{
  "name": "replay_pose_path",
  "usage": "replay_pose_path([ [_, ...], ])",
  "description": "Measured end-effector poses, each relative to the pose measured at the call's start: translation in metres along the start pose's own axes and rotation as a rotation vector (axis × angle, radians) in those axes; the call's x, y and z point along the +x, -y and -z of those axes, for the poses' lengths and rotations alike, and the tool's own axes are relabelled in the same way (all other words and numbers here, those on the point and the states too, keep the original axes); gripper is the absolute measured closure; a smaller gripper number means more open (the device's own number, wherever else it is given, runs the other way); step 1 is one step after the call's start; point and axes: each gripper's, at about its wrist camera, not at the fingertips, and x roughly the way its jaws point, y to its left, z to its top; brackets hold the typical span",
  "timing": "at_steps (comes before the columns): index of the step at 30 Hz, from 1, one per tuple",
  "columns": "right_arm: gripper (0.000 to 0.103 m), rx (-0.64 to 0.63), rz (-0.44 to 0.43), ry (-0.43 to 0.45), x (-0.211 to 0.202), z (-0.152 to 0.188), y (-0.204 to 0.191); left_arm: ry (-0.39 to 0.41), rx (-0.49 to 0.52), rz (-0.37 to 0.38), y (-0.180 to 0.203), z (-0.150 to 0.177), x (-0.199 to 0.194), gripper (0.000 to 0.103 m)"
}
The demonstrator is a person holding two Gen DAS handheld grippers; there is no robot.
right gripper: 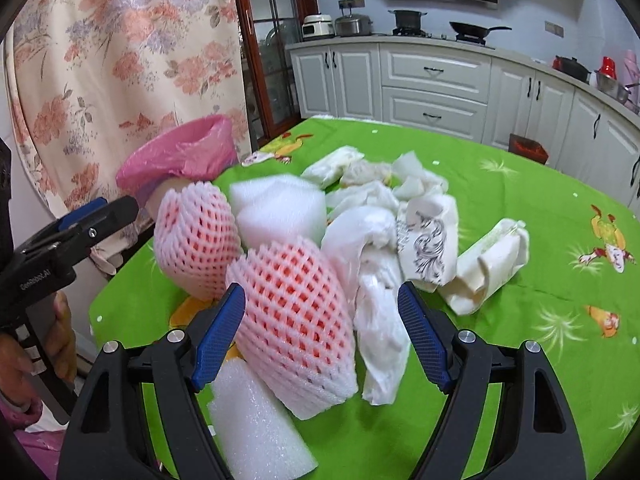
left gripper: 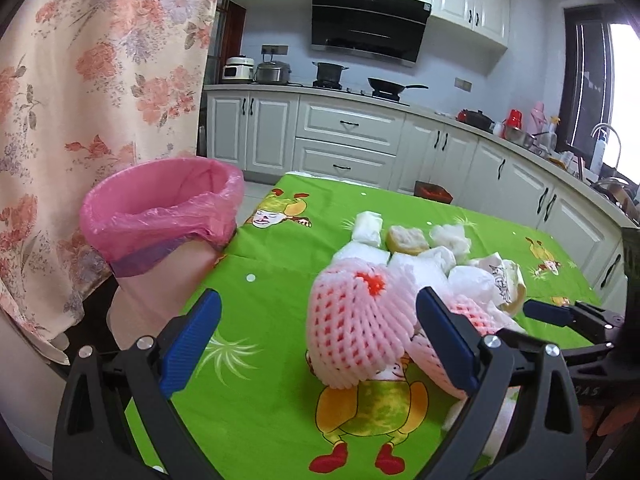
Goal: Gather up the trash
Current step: 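Grasp a pink foam fruit net with each tool on the table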
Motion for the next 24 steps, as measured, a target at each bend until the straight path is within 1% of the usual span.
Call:
replay_pose_path([
  [6, 0.029, 0.052, -0.031, -0.062, 0.025, 0.010, 0.007, -0.027, 0.011, 0.010, 0.004, 0.004, 0.008, 0.008],
  [10, 0.029, 0.074, -0.049, -0.083, 0.033, 0.014, 0.011, -0.043, 0.026, 0.015, 0.008, 0.007, 0.015, 0.008],
  [13, 0.036, 0.078, -0.074, -0.087, 0.035, 0.017, 0.010, -0.057, 0.029, 0.017, 0.011, 0.010, 0.021, 0.008],
  [16, 0.046, 0.069, -0.089, -0.088, 0.035, 0.018, 0.007, -0.064, 0.044, 0.010, 0.016, 0.013, 0.028, 0.008],
  [17, 0.053, 0.069, -0.097, -0.085, 0.035, 0.019, 0.006, -0.067, 0.048, 0.005, 0.017, 0.013, 0.030, 0.008],
  [18, 0.057, 0.065, -0.104, -0.081, 0.034, 0.019, 0.006, -0.068, 0.050, 0.002, 0.019, 0.013, 0.032, 0.008],
  [20, 0.064, 0.048, -0.109, -0.071, 0.031, 0.018, 0.003, -0.071, 0.049, -0.005, 0.020, 0.014, 0.036, 0.008],
  [24, 0.068, -0.001, -0.108, -0.043, 0.023, 0.019, -0.002, -0.073, 0.054, -0.019, 0.022, 0.014, 0.043, 0.009],
])
